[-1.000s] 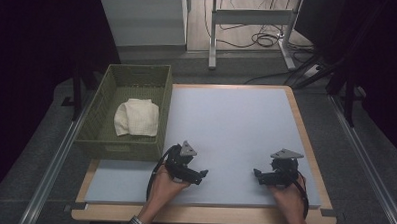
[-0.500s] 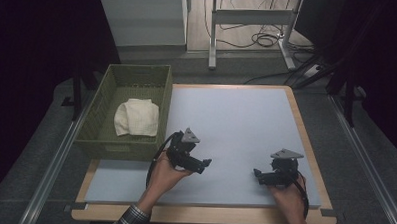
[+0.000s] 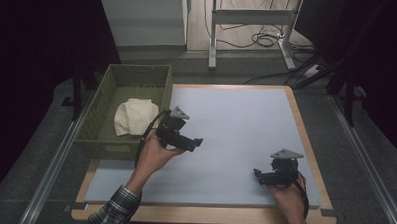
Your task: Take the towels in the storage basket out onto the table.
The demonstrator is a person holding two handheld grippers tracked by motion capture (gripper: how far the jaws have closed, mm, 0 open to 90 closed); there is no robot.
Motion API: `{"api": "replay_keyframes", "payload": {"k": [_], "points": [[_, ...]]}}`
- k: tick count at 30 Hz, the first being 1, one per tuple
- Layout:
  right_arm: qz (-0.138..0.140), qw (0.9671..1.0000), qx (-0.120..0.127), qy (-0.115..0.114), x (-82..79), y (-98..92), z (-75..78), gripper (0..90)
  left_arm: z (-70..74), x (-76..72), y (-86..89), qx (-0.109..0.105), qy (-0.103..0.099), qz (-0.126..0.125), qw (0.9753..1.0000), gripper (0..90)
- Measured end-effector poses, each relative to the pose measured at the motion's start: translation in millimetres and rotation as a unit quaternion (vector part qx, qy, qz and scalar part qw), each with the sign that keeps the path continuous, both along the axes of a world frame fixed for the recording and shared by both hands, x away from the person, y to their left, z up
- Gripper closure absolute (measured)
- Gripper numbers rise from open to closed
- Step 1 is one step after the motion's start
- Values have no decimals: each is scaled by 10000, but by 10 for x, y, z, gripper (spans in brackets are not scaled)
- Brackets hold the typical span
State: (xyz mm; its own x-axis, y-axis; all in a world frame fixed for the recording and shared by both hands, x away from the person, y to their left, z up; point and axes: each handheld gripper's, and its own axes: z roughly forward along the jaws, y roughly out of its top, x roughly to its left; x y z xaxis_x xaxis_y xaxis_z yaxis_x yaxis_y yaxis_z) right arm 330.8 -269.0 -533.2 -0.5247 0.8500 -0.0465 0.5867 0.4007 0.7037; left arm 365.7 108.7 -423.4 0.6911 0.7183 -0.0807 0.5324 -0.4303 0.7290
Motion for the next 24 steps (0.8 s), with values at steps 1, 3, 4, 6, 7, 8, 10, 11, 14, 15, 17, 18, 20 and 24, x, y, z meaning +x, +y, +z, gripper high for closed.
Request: {"api": "replay_keyframes", "payload": {"k": [1,3,4,6,7,8,10,11,14,15,17,18,20,24], "points": [[0,10000,-1,-1,0,0,0,5,14,24,37,21,-23,65,10000,52],[4,10000,-1,-1,0,-1,0,4,36,74,112,54,-45,158,9999,60],[2,10000,1,-1,0,0,0,5,52,111,167,85,-43,259,9996,60],[0,10000,-1,1,0,0,0,5,78,163,254,80,-43,383,9992,60],[-1,10000,-1,2,0,0,0,5,78,163,254,80,-43,383,9992,60],[-1,10000,-1,2,0,0,0,5,88,179,284,89,-43,430,9990,60],[-1,10000,2,1,0,0,0,5,144,242,411,130,-92,599,9981,59],[-1,10000,2,1,0,0,0,5,144,242,411,130,-92,599,9981,59],[-2,10000,2,2,0,0,0,5,192,296,523,112,-97,704,9974,60],[-1,10000,2,3,0,0,0,5,203,318,563,135,-84,751,9970,60],[0,10000,2,2,0,0,0,5,215,373,649,237,-50,825,9963,60],[-1,10000,1,2,0,0,0,5,214,397,686,262,-40,886,9957,60],[-1,10000,1,2,0,0,0,5,189,477,806,367,51,985,9944,60],[-1,10000,1,1,0,0,0,5,137,590,990,565,98,1154,9917,59]]}}
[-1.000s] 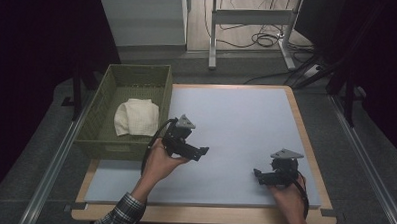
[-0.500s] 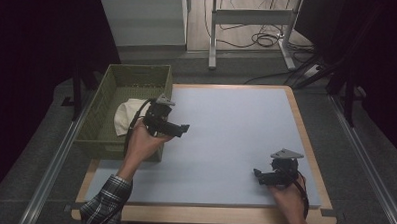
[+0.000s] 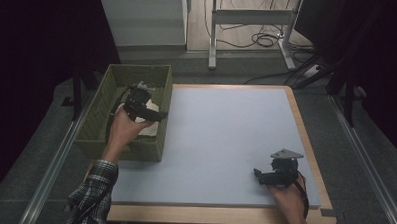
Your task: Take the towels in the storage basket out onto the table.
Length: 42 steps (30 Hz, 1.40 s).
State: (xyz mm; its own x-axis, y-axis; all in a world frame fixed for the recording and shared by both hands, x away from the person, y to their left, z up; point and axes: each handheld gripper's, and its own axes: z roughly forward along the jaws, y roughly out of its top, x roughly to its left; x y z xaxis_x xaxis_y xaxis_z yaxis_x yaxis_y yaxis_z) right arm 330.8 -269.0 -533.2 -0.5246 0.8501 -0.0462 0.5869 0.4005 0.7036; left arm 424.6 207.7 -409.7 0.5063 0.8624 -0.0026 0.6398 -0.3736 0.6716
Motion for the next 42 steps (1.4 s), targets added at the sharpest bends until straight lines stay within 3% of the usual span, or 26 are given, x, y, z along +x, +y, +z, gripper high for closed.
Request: {"api": "replay_keyframes", "payload": {"k": [4,11,15,16,17,19,20,24,25,26,30,31,32,34,36,37,39,40,42], "points": [[-1,10000,1,2,0,0,0,5,-62,113,184,13,55,227,9997,50],[1,10000,2,2,1,0,0,5,-244,308,407,70,328,597,9977,27],[2,10000,0,1,1,0,0,5,-383,426,506,65,595,804,9950,24],[1,10000,0,2,1,0,0,5,-454,485,540,102,734,883,9933,22],[1,10000,0,2,1,0,0,5,-454,485,540,102,734,883,9933,21],[2,10000,3,3,1,0,0,5,-523,542,564,183,860,993,9912,21],[2,10000,2,3,1,0,0,5,-587,598,585,273,1016,1092,9884,20],[3,10000,3,3,1,-1,0,5,-711,690,612,440,1346,1276,9817,20],[3,10000,4,4,1,-1,0,5,-711,690,612,440,1346,1276,9817,20],[4,10000,3,4,1,-1,0,5,-772,724,625,530,1498,1350,9780,20],[4,10000,5,3,1,-1,0,4,-900,780,642,644,1804,1448,9707,26],[4,10000,4,2,1,-1,0,5,-900,780,642,644,1804,1448,9707,26],[5,10000,5,3,1,-1,0,5,-930,798,636,785,1890,1427,9684,29],[4,10000,4,2,1,-1,0,5,-937,802,640,753,1918,1409,9683,47],[4,10000,4,2,1,0,0,5,-981,821,660,675,2060,1434,9656,69],[3,10000,4,2,1,0,-1,4,-994,825,665,684,2177,1391,9636,92],[4,10000,4,2,1,0,0,5,-1012,825,661,618,2254,1369,9626,174],[3,10000,5,2,1,0,0,5,-1018,821,652,518,2371,1322,9611,174],[5,10000,5,2,1,-1,0,5,-1006,811,636,524,2357,1313,9615,266]]}}
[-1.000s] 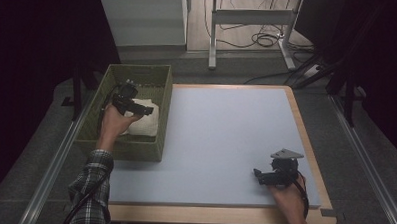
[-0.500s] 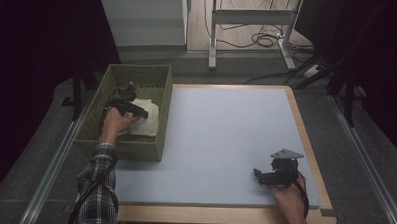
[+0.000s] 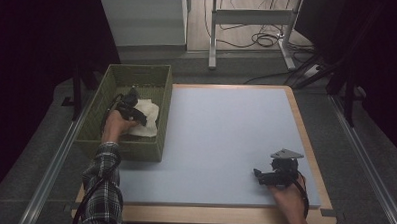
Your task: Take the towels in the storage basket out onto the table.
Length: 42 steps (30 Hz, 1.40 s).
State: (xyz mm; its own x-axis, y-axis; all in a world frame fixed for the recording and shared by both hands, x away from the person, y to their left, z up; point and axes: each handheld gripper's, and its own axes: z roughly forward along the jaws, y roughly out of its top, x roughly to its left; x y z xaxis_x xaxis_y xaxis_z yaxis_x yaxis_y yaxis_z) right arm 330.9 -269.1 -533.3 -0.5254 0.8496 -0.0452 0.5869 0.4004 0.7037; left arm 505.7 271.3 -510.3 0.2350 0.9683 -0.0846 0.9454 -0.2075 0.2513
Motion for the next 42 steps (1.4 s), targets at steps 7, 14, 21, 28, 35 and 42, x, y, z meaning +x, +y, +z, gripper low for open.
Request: {"api": "replay_keyframes", "payload": {"k": [7,14,21,28,35,42], "points": [[0,10000,0,0,0,0,0,5,63,-39,-51,-106,52,-230,9997,719],[0,10000,2,-1,0,0,0,5,164,-67,-11,-136,-266,-137,9995,763],[-1,10000,2,-1,-1,0,0,5,404,-175,50,-453,-599,-198,9970,761],[-3,10000,0,-4,-1,1,0,5,722,-296,126,-516,-816,-243,9950,759],[-5,10000,1,-4,-2,1,0,5,1015,-435,146,-558,-1013,-317,9928,755],[-5,10000,0,-4,-2,1,0,5,1248,-541,116,-603,-1181,-414,9903,752]]}}
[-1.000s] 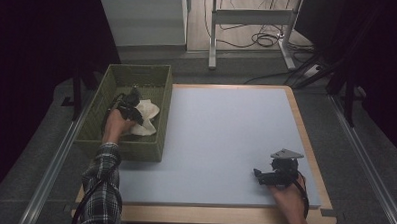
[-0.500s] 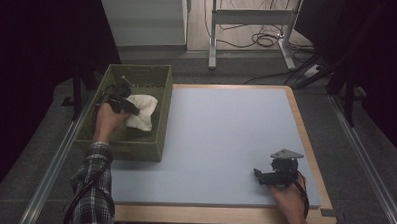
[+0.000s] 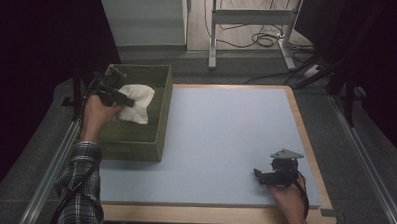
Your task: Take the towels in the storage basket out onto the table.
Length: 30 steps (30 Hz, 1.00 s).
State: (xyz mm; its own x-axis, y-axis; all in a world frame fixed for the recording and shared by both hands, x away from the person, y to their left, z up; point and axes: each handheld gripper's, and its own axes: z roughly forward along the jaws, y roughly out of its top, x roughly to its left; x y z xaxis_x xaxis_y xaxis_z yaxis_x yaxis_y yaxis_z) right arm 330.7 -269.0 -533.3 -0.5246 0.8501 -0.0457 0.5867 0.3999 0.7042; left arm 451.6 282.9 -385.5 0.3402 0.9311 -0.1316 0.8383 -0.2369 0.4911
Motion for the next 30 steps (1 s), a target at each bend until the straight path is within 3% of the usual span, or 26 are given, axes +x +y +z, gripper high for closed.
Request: {"api": "replay_keyframes", "payload": {"k": [17,30], "points": [[-1,10000,4,-1,0,0,0,5,411,-124,-327,-52,-346,-448,9984,747],[0,10000,5,0,0,0,0,5,539,-134,-675,-107,-468,-861,9951,745]]}}
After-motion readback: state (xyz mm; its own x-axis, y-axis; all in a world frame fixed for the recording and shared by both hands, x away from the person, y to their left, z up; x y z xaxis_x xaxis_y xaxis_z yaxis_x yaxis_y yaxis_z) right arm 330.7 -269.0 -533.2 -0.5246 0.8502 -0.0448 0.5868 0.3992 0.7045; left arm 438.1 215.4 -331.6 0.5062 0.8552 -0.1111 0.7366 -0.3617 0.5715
